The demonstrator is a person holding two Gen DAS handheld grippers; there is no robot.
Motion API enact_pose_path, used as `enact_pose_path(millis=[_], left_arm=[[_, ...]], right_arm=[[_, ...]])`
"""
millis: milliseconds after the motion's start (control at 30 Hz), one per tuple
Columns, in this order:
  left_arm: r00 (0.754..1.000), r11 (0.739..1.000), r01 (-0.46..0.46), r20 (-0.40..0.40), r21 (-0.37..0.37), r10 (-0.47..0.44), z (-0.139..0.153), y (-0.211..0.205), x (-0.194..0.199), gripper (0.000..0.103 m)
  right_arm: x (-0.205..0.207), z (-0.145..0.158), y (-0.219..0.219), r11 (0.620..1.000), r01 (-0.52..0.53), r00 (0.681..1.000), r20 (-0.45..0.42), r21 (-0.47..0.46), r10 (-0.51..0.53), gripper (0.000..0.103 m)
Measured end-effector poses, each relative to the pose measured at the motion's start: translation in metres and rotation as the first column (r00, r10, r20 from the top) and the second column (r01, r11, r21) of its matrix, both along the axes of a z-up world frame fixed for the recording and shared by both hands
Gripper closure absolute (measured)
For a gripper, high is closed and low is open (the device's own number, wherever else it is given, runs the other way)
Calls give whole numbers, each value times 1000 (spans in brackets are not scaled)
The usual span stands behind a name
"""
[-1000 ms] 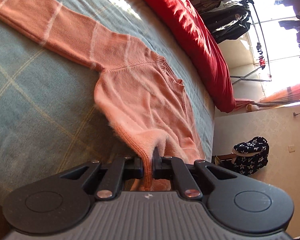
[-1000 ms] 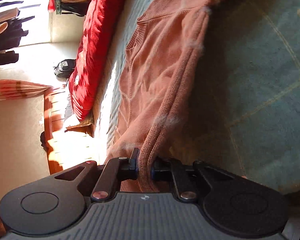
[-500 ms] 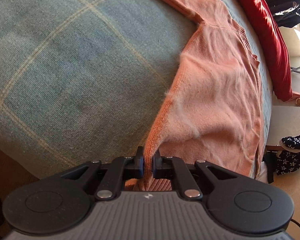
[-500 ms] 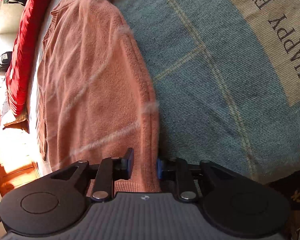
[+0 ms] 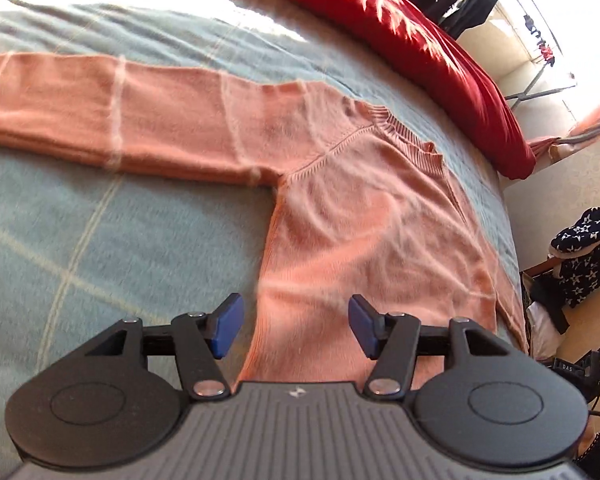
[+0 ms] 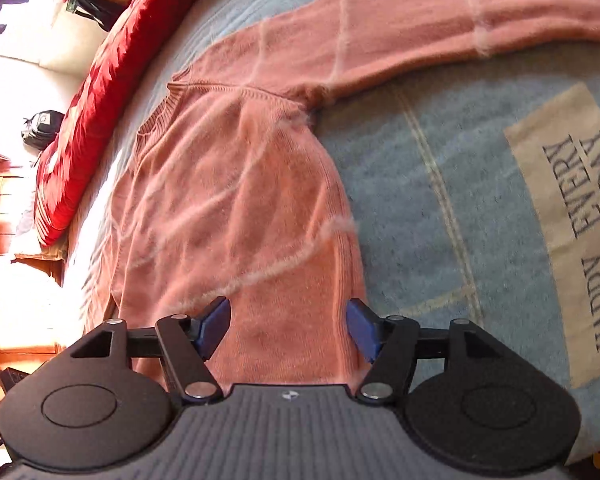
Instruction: Fold clothes
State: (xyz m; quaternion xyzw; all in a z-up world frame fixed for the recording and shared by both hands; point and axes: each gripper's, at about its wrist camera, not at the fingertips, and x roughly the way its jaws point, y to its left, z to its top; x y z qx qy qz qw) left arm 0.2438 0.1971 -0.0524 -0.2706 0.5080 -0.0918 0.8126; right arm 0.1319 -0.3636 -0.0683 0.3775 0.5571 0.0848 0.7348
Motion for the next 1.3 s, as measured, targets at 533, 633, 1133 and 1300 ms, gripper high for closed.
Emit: enact_pose_path(millis=[533, 633, 1133, 1300], left_arm=[[995, 996, -84, 46, -22, 85, -43, -9, 71, 96], [991, 994, -111, 80, 24, 109, -35, 0, 81, 96], [879, 827, 321, 179, 462, -441, 18, -119, -47, 62], [782, 700, 459, 124, 547, -610, -18, -164, -106, 62]], right_arm=[[34, -13, 15, 999, 19, 1000, -5, 33, -19, 35], [36, -10, 15, 1000, 9, 1000, 10, 4, -9, 35], [24, 11, 149, 722, -401, 806, 157, -564, 571, 34], [-19, -14, 182, 552, -415, 691, 144, -723, 708, 21]])
